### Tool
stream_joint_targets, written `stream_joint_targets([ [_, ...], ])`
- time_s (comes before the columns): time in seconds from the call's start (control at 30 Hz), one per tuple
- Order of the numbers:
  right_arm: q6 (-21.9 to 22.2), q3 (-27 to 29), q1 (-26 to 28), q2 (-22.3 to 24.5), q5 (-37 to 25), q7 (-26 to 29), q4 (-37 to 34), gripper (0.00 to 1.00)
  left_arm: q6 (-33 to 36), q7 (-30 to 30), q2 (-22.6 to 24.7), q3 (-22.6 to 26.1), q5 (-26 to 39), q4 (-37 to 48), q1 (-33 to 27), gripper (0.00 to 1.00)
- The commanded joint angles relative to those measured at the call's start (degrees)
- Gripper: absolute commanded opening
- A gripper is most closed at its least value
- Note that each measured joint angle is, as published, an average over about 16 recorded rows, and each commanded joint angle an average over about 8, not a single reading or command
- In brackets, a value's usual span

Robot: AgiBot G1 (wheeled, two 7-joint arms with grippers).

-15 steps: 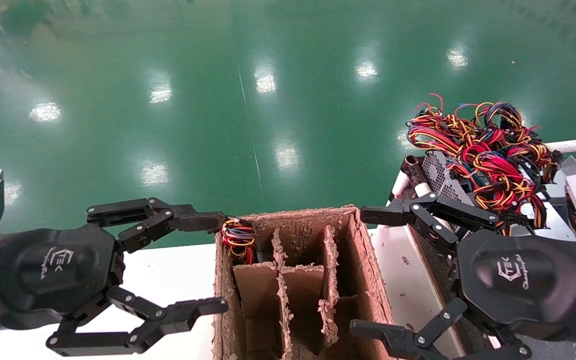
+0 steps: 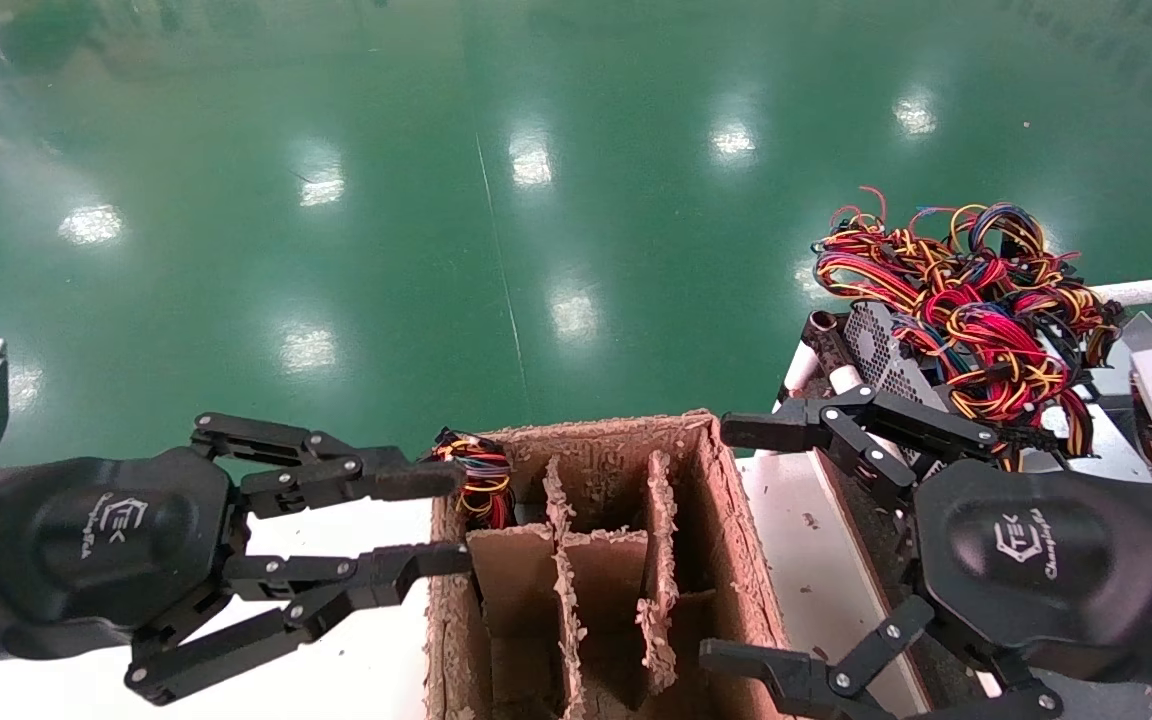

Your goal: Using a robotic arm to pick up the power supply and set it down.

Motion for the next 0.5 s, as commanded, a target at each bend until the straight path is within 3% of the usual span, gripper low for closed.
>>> stream_joint_targets([
  [0.03,0.00,0.00,0.00,0.00,0.00,0.00,0.00,1.00,0.00,0.00,0.00,0.00,0.00,0.00,0.00,0.00],
  [0.37,0.00,0.00,-0.03,0.00,0.02,0.01,0.03,1.00,0.00,0.00,0.00,0.00,0.00,0.00,0.00,0.00],
  [0.5,0.31,-0.10,0.01,-0.16,-0.25,0.03,0.04,1.00,0.00,0.00,0.00,0.00,0.00,0.01,0.00,0.47],
])
